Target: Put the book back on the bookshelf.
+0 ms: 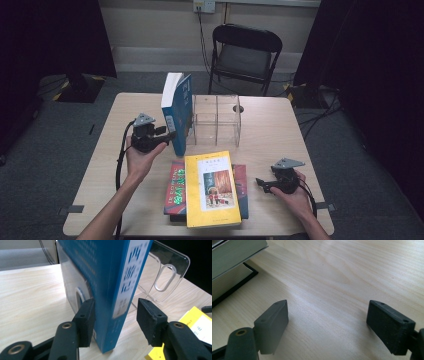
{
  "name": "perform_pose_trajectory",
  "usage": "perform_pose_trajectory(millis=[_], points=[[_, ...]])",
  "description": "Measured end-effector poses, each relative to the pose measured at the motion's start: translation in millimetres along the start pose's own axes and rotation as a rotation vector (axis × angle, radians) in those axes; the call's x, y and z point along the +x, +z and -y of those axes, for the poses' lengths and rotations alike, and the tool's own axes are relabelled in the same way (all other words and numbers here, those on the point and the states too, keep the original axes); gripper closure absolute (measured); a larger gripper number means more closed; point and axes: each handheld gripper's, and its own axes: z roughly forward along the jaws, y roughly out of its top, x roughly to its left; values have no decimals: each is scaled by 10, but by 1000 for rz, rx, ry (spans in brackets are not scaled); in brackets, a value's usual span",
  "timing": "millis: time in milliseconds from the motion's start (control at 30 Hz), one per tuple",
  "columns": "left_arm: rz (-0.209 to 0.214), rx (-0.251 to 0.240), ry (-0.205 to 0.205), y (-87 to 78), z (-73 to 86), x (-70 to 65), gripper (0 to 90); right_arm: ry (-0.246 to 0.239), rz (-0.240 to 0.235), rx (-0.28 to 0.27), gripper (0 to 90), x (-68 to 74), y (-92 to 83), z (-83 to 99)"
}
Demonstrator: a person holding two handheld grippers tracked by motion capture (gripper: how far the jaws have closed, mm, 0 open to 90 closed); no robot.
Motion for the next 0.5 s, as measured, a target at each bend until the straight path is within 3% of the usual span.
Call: perform_pose_trajectory(millis=[300, 433, 500], points=[[22, 51, 45, -100, 163, -101, 512, -3, -18, -14, 222, 46, -46, -87], [51, 66, 53, -161, 274, -183, 521, -2, -27, -72, 266, 116, -138, -202], [64, 98, 62, -172, 334, -238, 517, -13, -47, -78, 290, 170, -154, -271]])
